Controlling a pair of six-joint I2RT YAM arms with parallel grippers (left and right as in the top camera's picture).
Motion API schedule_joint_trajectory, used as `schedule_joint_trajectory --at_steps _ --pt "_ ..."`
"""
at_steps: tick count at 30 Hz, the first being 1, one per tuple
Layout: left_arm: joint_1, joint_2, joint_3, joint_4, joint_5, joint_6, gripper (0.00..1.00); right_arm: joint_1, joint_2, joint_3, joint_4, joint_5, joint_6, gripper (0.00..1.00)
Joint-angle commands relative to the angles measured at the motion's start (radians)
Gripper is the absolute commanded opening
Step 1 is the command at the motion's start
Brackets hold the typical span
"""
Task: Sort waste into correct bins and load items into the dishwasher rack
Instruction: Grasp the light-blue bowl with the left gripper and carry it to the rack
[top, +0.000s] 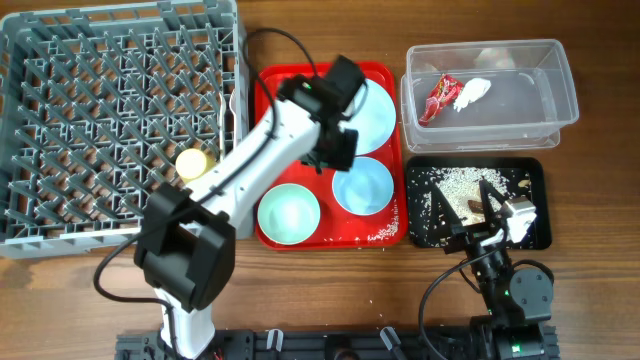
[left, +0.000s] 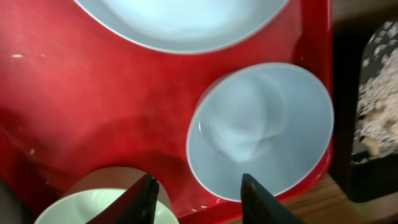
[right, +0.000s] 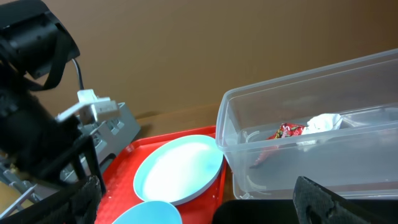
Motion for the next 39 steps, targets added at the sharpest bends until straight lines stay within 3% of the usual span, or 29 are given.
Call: schedule_joint_trajectory --at_steps 1,6,7,9,13,17,21,24,29,39 --pt "-0.018 0.002 -0.12 0.082 -0.068 -0.021 0.45 -0.005 -0.012 -0.003 0.005 0.002 0.006 1.0" --pt "-0.018 0.002 -0.24 0.227 -0.009 -0.021 0.38 -0.005 -0.012 -0.003 0.005 0.002 0.007 1.0" --pt "-0.018 0.002 -0.248 0.238 -0.009 -0.021 0.32 -0.005 -0.012 -0.003 0.005 0.002 0.007 1.0" --pt "-0.018 0.002 -0.248 0.238 -0.01 -0.026 0.04 -0.005 -0.012 -0.003 0.005 0.002 0.007 1.0" --pt "-0.008 -0.029 -0.215 0.198 -0.054 -0.047 0.04 -0.005 -0.012 -0.003 0.005 0.002 0.007 1.0" --pt "0.024 -0.103 -0.082 0.069 -0.213 -0.066 0.04 -0.005 -0.012 -0.003 0.005 0.002 0.007 1.0" --pt "0.098 -0.187 0.06 -0.09 -0.571 -0.082 0.04 -0.005 -0.012 -0.003 0.005 0.002 0.007 1.0" --pt "0.169 -0.215 0.063 -0.129 -0.769 -0.107 0.04 -0.005 -0.012 -0.003 0.005 0.002 0.006 1.0" --pt "0.277 -0.18 0.025 -0.167 -1.098 -0.249 0.04 -0.005 -0.012 -0.003 0.005 0.002 0.007 1.0" --pt "0.329 -0.002 0.015 -0.092 -1.325 -0.261 0.04 -0.005 -0.012 -0.003 0.005 0.002 0.007 1.0"
